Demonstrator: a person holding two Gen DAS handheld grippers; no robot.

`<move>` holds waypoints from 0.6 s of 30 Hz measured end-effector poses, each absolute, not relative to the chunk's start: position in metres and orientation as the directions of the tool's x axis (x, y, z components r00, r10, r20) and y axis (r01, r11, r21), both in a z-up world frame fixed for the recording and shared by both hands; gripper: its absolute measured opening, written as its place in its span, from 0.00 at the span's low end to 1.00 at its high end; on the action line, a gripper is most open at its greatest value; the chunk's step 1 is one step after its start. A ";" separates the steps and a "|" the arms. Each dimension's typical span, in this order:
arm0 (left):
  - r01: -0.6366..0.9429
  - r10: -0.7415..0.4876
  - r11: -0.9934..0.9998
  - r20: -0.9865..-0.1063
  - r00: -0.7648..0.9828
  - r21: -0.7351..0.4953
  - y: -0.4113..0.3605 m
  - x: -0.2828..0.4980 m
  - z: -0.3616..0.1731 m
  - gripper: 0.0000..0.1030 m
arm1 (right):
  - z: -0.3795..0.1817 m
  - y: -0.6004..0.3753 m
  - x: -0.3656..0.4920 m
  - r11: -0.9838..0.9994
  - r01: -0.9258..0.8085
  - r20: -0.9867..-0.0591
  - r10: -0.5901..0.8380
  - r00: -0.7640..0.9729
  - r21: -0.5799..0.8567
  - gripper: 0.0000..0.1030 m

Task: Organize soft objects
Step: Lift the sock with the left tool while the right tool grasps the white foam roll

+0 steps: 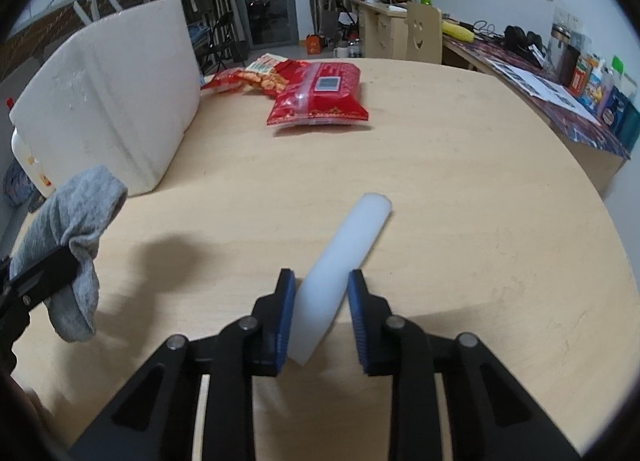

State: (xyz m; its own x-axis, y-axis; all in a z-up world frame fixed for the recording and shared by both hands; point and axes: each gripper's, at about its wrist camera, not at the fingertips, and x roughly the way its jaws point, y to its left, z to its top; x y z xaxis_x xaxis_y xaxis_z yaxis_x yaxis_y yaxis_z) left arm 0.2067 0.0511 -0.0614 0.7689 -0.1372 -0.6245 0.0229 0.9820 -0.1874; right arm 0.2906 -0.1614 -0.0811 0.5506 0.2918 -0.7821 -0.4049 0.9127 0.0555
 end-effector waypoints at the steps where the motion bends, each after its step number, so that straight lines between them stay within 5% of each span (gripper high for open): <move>1: 0.024 -0.138 0.982 -0.623 0.770 -0.187 0.051 0.206 -0.061 0.20 | -0.081 -0.161 0.291 0.913 -0.404 -0.780 0.291 0.554 0.053 0.27; 8: 0.024 -0.135 0.982 -0.614 0.778 -0.187 0.054 0.201 -0.057 0.20 | -0.073 -0.167 0.288 0.912 -0.396 -0.747 0.335 0.574 0.105 0.10; 18: 0.020 -0.129 0.983 -0.605 0.786 -0.185 0.054 0.197 -0.055 0.20 | -0.064 -0.162 0.282 0.904 -0.422 -0.726 0.337 0.599 0.071 0.10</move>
State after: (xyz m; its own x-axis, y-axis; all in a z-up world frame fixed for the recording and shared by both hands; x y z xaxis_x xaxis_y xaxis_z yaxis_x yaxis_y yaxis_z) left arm 0.1974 0.0542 -0.0545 0.7859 -0.1292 -0.6047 0.0195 0.9826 -0.1846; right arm 0.2820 -0.1625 -0.0637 0.5994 0.3366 -0.7262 -0.4219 0.9039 0.0708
